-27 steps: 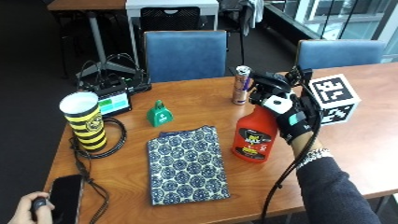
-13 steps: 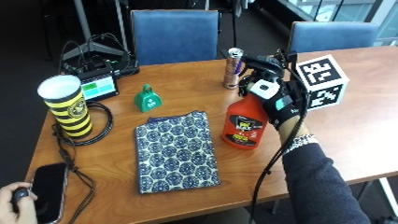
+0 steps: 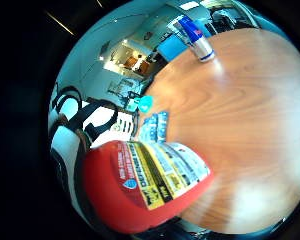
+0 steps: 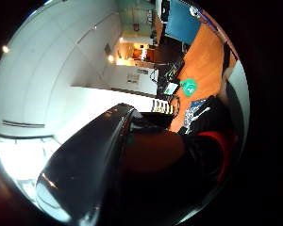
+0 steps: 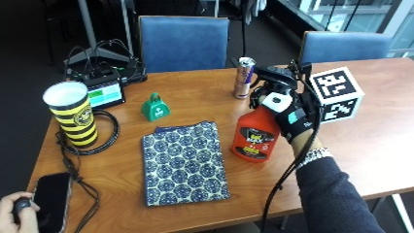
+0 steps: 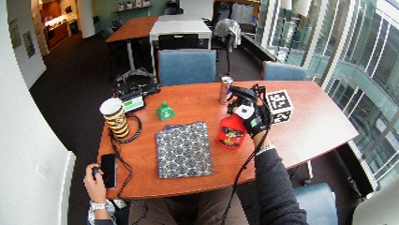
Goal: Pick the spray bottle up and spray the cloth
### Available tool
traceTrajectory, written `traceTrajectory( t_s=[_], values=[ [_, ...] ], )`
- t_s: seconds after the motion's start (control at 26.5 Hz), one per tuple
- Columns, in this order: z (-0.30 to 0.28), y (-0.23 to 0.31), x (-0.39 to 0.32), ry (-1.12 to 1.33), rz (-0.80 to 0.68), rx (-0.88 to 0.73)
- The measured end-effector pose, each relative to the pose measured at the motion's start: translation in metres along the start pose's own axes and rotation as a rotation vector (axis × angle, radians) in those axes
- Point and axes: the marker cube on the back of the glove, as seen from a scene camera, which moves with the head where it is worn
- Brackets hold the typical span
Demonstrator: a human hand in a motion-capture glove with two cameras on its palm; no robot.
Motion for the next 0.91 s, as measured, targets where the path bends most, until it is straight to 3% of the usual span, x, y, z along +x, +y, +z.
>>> traceTrajectory(
  t_s=[0.3,0.68,0.91],
  values=[
    [-0.019,-0.002,-0.007,0.071,0.000,-0.090],
    [-0.023,-0.019,-0.059,0.598,-0.054,-0.332],
    [-0.020,-0.028,-0.083,0.842,-0.084,-0.399]
  ],
)
